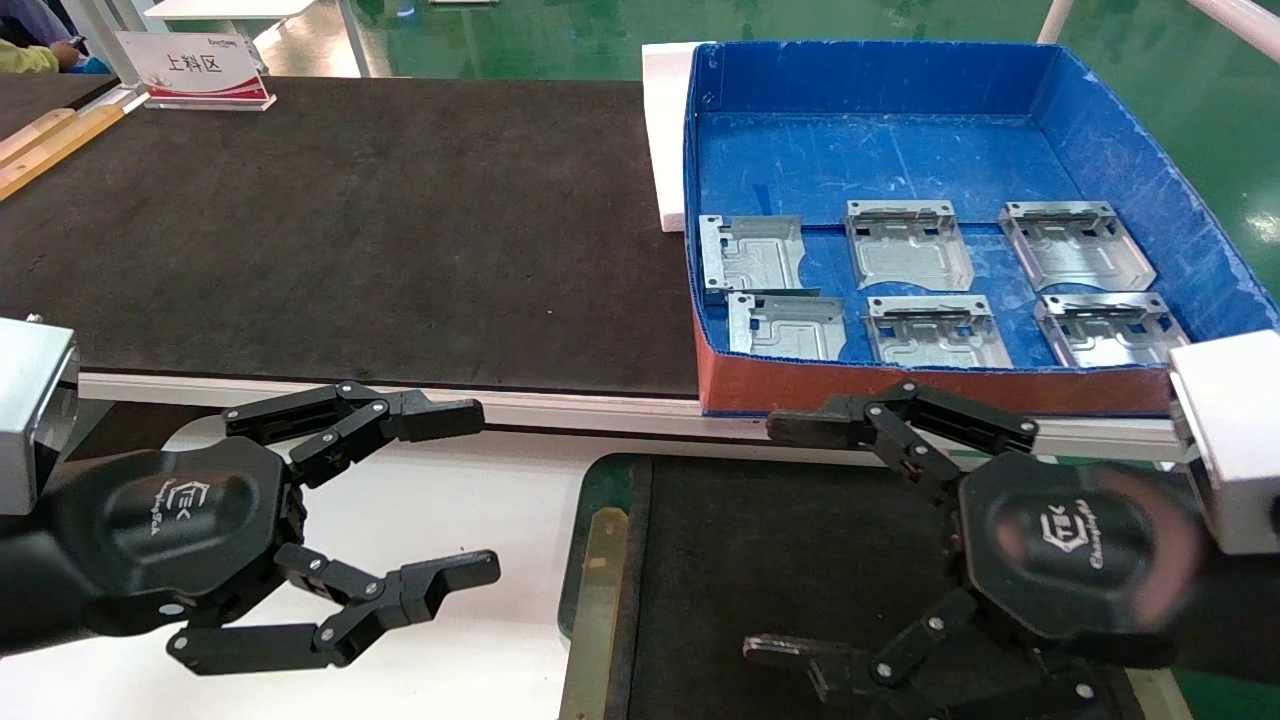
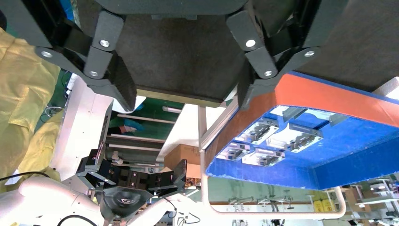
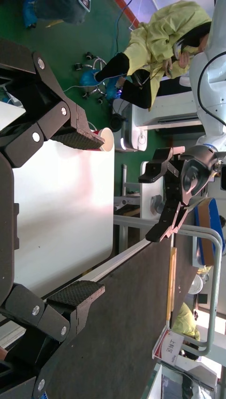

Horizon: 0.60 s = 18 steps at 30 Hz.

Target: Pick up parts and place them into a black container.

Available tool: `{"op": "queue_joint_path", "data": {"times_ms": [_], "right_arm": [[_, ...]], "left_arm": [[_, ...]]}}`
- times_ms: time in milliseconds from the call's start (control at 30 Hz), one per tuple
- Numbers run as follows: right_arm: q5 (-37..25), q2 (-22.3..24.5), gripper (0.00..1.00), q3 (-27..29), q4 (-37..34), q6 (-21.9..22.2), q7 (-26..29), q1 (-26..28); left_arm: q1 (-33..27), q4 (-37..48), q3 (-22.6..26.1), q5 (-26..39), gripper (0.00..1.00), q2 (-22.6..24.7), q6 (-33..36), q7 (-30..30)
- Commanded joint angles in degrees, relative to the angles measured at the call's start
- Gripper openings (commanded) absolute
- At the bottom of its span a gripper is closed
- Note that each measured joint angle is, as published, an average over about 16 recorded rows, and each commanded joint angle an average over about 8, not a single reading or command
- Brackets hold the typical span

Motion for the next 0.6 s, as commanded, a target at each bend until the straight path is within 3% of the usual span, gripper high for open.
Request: {"op": "queue_joint_path", "data": {"times_ms": [33, 300, 333, 567, 600], "right_arm": [[0.0, 0.0, 1.0, 0.0, 0.0, 0.0, 0.0, 0.0], [-0.3, 0.4, 1.0, 0.0, 0.0, 0.1, 0.1, -0.1], [-0.4, 0.6, 1.0, 0.0, 0.0, 0.2, 0.1, -0.2], [-2.6, 2.1, 1.0, 0.4, -1.1, 2.5, -0.3, -0.5], [-3.0, 2.1, 1.0, 0.4, -1.6, 2.9, -0.5, -0.3]], "left_arm": [[0.0, 0.0, 0.0, 0.0, 0.0, 0.0, 0.0, 0.0], [0.0, 0.0, 0.0, 0.0, 0.0, 0.0, 0.0, 0.0], [0.0, 0.0, 0.0, 0.0, 0.05, 0.0, 0.0, 0.0], [0.0, 0.0, 0.0, 0.0, 0.93, 0.0, 0.0, 0.0], [0.0, 0.0, 0.0, 0.0, 1.0, 0.0, 0.0, 0.0]]}}
